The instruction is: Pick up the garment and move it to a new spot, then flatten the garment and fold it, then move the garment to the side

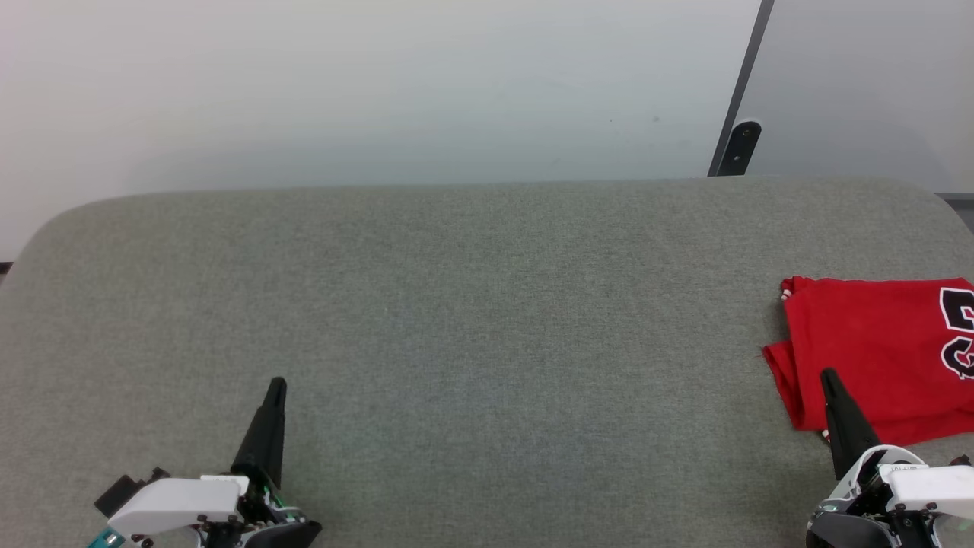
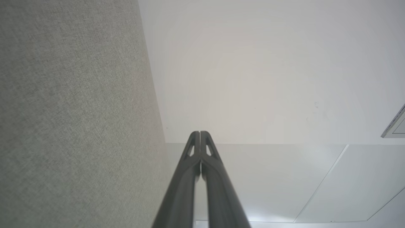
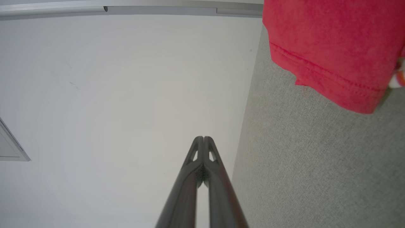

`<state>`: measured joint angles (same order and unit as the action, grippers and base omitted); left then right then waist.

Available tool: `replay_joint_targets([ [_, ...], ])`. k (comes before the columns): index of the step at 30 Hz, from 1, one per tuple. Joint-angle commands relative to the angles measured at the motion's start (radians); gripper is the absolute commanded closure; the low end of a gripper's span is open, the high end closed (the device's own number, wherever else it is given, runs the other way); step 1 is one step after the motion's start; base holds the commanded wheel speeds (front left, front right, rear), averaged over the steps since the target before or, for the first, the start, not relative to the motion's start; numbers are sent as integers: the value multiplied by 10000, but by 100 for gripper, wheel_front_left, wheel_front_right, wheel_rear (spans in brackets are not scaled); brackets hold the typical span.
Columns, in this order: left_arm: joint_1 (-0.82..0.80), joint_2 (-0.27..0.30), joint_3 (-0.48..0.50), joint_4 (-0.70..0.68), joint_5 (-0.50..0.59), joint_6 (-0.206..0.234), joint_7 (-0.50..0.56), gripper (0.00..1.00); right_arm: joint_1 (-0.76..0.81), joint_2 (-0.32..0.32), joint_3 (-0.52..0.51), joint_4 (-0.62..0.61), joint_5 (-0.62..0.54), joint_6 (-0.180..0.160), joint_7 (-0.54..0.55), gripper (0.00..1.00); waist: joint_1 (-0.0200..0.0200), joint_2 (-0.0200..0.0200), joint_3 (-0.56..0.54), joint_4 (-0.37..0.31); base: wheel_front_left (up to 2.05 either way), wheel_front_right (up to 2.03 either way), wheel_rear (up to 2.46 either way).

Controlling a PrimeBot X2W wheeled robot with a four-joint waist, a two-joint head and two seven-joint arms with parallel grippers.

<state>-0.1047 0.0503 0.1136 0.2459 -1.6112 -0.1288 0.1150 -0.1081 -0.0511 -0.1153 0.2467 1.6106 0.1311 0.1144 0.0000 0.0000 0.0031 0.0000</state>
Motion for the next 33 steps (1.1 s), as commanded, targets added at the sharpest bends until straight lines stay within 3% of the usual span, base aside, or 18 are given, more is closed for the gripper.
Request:
replay_joint_targets([
  [1, -106, -7, 22, 5, -31, -46, 19, 100, -29, 30, 8, 0, 40, -7, -18, 100, 0, 0, 0, 0, 0, 0, 0],
  [33, -105, -7, 20, 5, -33, -47, 17, 100, -28, 30, 9, 0, 42, -7, -19, 100, 0, 0, 0, 0, 0, 0, 0],
])
